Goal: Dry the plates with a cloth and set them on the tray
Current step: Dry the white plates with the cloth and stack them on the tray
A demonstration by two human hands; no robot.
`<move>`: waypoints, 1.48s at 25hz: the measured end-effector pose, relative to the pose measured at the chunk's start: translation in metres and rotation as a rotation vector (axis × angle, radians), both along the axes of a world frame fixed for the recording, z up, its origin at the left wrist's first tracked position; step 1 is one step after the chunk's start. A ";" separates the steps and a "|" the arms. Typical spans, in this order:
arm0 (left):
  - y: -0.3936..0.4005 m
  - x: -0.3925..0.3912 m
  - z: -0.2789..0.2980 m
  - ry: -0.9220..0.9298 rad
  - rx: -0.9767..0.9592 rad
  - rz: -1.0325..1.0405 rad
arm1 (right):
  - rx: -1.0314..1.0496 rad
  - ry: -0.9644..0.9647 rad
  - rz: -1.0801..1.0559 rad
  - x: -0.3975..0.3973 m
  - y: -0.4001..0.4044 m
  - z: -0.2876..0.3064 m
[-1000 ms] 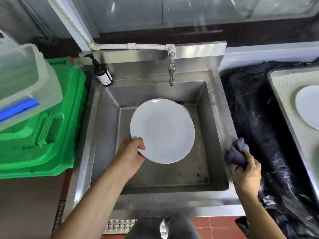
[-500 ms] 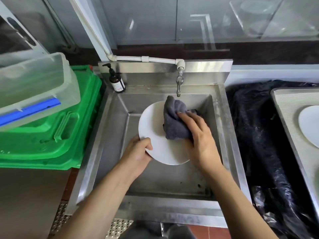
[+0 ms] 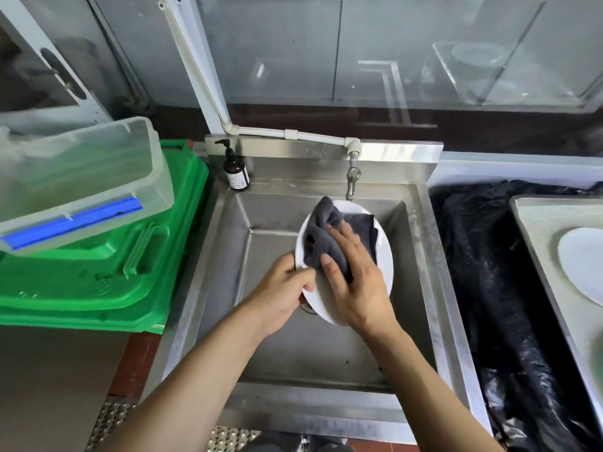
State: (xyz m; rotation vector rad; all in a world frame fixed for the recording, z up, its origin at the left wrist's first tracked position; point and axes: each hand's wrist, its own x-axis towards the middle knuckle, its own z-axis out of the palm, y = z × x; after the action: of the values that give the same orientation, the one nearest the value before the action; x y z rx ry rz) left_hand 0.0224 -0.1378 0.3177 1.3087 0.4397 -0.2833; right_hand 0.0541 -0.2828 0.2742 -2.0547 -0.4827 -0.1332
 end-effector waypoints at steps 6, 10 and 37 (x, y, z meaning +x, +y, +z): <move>0.005 -0.007 0.008 -0.020 0.011 -0.095 | 0.086 0.044 -0.116 0.011 0.001 0.019; 0.008 -0.006 0.012 -0.070 -0.031 -0.083 | 0.065 -0.051 0.059 -0.006 0.012 0.017; 0.009 0.025 0.030 -0.093 -0.256 0.172 | 0.049 0.012 0.043 0.000 0.004 0.029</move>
State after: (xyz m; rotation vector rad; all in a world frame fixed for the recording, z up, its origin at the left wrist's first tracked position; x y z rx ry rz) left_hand 0.0471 -0.1290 0.3476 1.0224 0.4193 -0.1289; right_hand 0.0538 -0.2789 0.3033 -1.9951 -0.5110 -0.1053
